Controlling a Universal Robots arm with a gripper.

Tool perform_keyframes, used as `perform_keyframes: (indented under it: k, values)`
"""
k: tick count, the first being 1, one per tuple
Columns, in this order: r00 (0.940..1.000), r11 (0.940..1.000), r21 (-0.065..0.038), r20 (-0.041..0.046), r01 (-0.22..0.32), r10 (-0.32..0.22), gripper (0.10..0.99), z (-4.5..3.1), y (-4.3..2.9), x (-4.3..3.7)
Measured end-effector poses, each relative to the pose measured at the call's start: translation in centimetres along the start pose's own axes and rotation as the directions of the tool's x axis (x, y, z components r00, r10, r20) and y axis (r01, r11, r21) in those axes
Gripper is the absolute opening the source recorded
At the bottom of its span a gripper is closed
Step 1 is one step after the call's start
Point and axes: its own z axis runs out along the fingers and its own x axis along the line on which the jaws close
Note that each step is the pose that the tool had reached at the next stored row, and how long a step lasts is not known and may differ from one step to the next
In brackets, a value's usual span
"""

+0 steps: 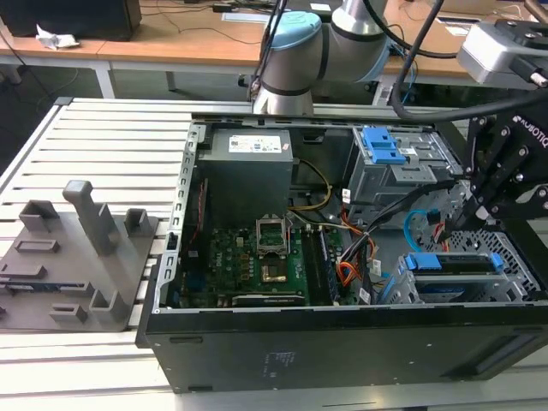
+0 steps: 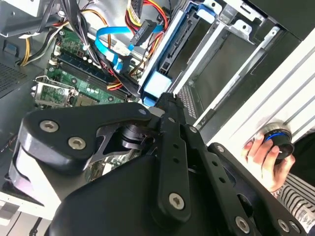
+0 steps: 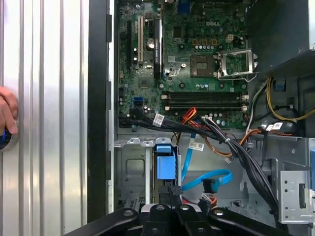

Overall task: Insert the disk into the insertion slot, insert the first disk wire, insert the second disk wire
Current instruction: 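Insert the disk into the insertion slot, then insert the first disk wire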

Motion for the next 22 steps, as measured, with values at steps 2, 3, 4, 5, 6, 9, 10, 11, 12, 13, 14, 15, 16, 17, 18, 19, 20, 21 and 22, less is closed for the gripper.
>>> perform_keyframes:
  k: [2, 3, 4, 5, 6, 9, 10, 11, 12, 13, 14, 15, 16, 17, 18, 19, 20, 21, 22]
  values:
    - [1.0, 1.0, -0.001, 0.0001, 0.0, 0.0, 0.106, 0.71, -0.12, -0.01]
    - [1.0, 1.0, -0.002, -0.0001, 0.0, 0.0, 0.106, 1.13, -0.18, -0.01]
    - [1.0, 1.0, -0.002, -0.0001, 0.0, 0.0, 0.106, 1.56, -0.23, -0.01]
    - [1.0, 1.0, -0.002, 0.0, 0.0, 0.0, 0.106, 1.89, -0.26, -0.01]
    - [1.0, 1.0, -0.002, 0.0001, 0.0, 0.0, 0.106, 2.27, -0.29, -0.02]
    - [1.0, 1.0, -0.002, -0.0002, 0.0, 0.0, 0.106, 2.29, -0.29, -0.01]
    - [1.0, 1.0, -0.002, -0.0001, 0.0, 0.0, 0.106, 2.3, -0.29, -0.01]
    - [1.0, 1.0, -0.002, -0.0001, 0.0, 0.0, 0.106, 2.31, -0.29, -0.01]
    - [1.0, 1.0, -0.002, -0.0001, 0.0, 0.0, 0.106, 2.31, -0.29, -0.01]
    - [1.0, 1.0, -0.002, -0.0001, 0.0, 0.0, 0.106, 2.31, -0.29, -0.01]
    - [1.0, 1.0, -0.002, -0.0001, 0.0, 0.0, 0.106, 2.32, -0.29, -0.01]
    - [1.0, 1.0, -0.002, -0.0001, 0.0, 0.0, 0.106, 2.32, -0.29, -0.01]
    - [1.0, 1.0, -0.002, -0.0001, 0.0, 0.0, 0.106, 2.32, -0.29, -0.01]
    - [1.0, 1.0, -0.002, 0.0, 0.0, 0.0, 0.106, 2.33, -0.29, -0.01]
    - [1.0, 1.0, -0.002, -0.0001, 0.0, 0.0, 0.106, 2.33, -0.29, -0.01]
    - [1.0, 1.0, -0.002, -0.0001, 0.0, 0.0, 0.106, 2.33, -0.29, -0.01]
    - [1.0, 1.0, -0.002, -0.0001, 0.0, 0.0, 0.106, 2.34, -0.29, -0.01]
    - [1.0, 1.0, -0.002, -0.0001, 0.0, 0.0, 0.106, 2.34, -0.29, -0.01]
    - [1.0, 1.0, -0.002, -0.0001, 0.0, 0.0, 0.114, 2.34, -0.29, -0.01]
